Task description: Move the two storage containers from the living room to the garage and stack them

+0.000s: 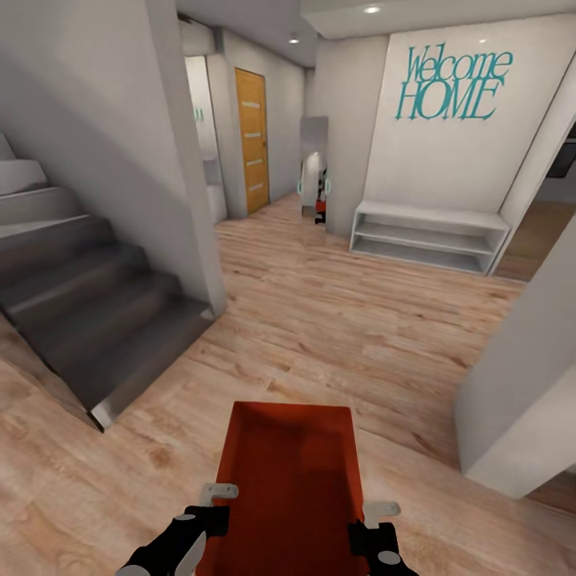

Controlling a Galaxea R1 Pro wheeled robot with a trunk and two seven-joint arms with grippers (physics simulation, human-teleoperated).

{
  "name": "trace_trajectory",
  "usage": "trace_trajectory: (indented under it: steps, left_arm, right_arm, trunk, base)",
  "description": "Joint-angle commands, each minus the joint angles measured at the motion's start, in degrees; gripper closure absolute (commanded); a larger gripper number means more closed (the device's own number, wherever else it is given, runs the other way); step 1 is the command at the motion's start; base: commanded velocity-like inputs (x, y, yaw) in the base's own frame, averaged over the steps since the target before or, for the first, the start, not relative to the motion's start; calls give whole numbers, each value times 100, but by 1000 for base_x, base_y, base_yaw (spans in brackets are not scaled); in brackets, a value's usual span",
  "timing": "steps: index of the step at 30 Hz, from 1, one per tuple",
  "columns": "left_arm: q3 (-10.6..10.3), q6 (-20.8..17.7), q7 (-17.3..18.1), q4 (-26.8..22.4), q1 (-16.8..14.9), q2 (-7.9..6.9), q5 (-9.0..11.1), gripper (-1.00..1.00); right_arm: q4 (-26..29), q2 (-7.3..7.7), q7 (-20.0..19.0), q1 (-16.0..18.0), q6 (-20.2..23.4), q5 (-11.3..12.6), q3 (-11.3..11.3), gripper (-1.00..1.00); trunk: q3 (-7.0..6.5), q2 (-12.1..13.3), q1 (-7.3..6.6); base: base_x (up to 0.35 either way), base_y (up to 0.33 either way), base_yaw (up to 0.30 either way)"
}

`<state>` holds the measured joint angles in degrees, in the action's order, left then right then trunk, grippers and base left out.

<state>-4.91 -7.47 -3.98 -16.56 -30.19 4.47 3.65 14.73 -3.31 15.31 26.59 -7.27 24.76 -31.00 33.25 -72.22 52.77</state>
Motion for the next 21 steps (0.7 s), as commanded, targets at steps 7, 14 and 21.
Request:
trace_trajectory:
  steps: [7,14,21]
  left_arm:
    - [-28,-35,-67,-20,-4,-7,48,100]
    - [-28,-35,-67,-19,-4,-7,48,100]
    - [-28,-35,-67,-18,-4,-7,48,100]
  right_arm:
    - [-49,103,33,4,-39,90,-28,100]
    - [-49,95,33,4,-38,90,-28,100]
    - [-49,94,31,4,-38,90,-28,100]
  trunk:
    - [5,-3,3]
    - [5,-3,3]
    - [5,-3,3]
  base:
    - [323,0,0]
    - [323,0,0]
    - [323,0,0]
